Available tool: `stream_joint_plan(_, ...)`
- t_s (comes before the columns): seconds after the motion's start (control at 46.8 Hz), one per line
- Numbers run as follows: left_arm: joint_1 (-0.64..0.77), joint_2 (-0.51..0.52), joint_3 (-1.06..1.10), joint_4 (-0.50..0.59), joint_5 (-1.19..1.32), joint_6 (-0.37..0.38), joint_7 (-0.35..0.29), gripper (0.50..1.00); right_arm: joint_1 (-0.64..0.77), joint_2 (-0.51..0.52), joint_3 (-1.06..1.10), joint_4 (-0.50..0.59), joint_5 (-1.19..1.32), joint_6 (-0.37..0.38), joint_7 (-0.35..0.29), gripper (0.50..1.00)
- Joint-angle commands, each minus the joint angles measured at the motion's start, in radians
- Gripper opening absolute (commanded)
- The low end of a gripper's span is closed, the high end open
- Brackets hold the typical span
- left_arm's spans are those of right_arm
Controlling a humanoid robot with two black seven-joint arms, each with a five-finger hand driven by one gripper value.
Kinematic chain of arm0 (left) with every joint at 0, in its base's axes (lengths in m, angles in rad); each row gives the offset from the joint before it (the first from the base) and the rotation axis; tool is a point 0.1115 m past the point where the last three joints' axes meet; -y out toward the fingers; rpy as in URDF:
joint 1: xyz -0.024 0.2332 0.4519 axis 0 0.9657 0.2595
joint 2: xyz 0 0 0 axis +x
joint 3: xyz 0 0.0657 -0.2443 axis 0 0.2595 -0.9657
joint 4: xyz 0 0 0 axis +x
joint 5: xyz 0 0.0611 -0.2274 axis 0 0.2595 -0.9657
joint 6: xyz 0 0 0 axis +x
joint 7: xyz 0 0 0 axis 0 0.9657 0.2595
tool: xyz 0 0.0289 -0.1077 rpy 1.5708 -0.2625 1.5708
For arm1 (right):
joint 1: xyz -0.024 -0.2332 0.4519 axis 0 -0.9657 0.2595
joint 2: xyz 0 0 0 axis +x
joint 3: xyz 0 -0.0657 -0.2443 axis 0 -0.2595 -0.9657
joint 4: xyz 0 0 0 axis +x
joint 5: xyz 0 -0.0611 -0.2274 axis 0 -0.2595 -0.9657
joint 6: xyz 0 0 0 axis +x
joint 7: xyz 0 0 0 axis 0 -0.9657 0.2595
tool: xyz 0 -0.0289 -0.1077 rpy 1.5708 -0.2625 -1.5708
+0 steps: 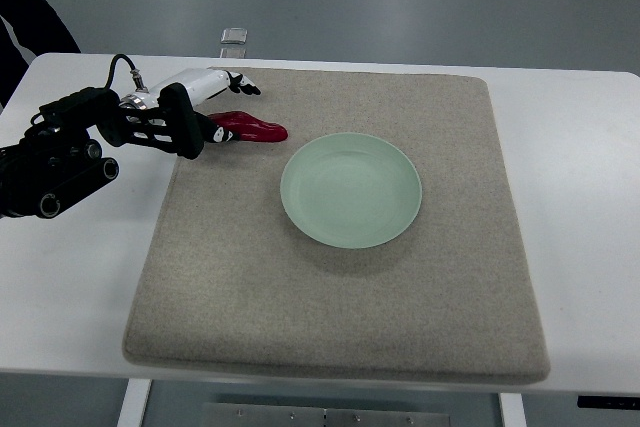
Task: Place red pepper on plate with left hand
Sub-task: 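Close the left hand fingers around the red pepper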
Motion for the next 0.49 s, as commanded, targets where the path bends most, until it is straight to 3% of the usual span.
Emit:
stream_joint_plan(0.0,0.000,0.000,0.000,0.000,0.001,0.000,0.000,0.786,0.000,0.000,0.000,0.000,0.000,-0.001,0.000,0.928)
stream_joint_plan(0.47,-0.001,0.000,0.020,0.000,0.032,0.000,-0.001,0.780,0.000,0.000,0.000,0.000,0.002,0.001,0.000,0.928)
